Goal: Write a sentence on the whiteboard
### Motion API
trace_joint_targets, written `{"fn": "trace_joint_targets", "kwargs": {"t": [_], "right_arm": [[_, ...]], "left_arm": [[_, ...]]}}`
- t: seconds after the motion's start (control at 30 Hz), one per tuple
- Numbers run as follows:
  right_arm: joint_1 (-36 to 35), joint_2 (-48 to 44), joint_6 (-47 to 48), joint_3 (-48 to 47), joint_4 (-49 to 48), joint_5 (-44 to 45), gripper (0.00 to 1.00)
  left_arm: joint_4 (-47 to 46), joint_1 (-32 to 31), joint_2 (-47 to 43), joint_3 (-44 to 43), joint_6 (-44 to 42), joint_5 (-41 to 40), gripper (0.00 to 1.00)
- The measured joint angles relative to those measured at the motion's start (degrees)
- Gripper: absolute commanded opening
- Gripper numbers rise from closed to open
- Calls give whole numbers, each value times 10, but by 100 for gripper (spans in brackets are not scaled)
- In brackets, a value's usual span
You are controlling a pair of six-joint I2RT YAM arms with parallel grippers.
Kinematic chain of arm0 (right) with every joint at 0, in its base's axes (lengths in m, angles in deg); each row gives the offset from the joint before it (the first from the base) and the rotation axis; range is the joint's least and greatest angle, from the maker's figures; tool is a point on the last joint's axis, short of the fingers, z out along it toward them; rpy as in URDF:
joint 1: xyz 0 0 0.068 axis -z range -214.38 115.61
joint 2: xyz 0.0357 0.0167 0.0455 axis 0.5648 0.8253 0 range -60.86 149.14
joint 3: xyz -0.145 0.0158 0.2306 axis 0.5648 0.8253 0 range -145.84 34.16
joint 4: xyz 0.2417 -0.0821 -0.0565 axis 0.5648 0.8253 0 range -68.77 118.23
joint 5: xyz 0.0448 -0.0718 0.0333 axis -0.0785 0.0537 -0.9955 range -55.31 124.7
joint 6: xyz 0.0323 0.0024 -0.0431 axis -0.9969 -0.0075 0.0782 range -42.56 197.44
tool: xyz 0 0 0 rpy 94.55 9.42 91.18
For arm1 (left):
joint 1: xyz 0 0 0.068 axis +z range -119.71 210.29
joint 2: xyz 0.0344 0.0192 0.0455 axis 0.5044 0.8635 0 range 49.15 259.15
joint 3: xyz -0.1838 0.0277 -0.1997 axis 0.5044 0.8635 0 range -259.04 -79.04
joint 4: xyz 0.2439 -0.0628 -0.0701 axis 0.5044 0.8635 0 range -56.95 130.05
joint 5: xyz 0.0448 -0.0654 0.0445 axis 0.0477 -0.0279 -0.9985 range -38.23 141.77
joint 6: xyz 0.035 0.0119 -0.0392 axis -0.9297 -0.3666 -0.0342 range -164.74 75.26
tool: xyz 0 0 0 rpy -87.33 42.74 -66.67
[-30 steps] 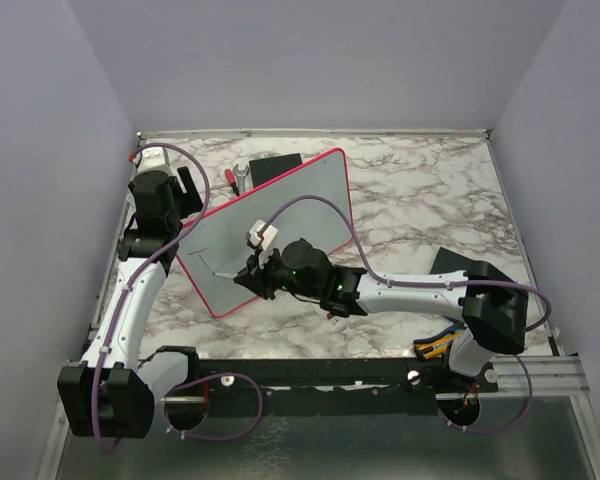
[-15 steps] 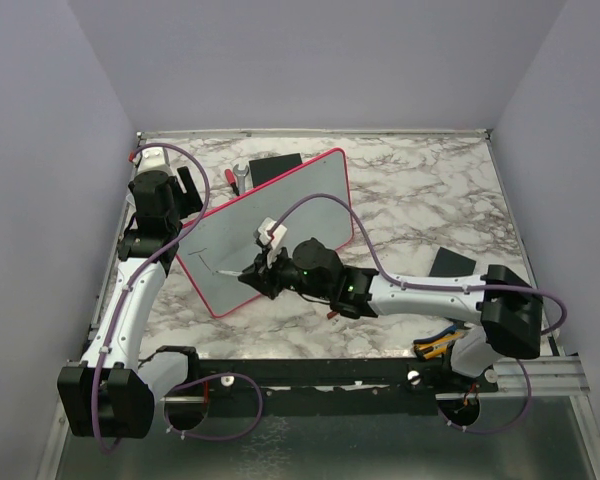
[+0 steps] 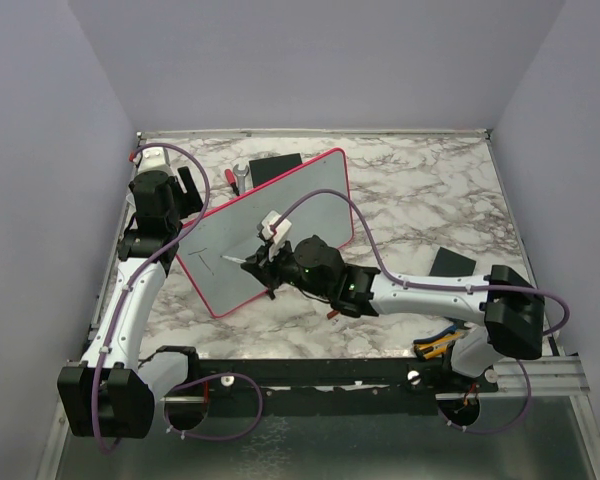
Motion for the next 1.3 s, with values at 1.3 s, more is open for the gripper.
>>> {"fn": "trace_joint_targets", "kwargs": {"t": [1.3], "right_arm": [[-10, 24, 9, -8, 8, 32, 0]], "left_arm": [[-2, 0, 0, 0, 0, 2, 75]]}}
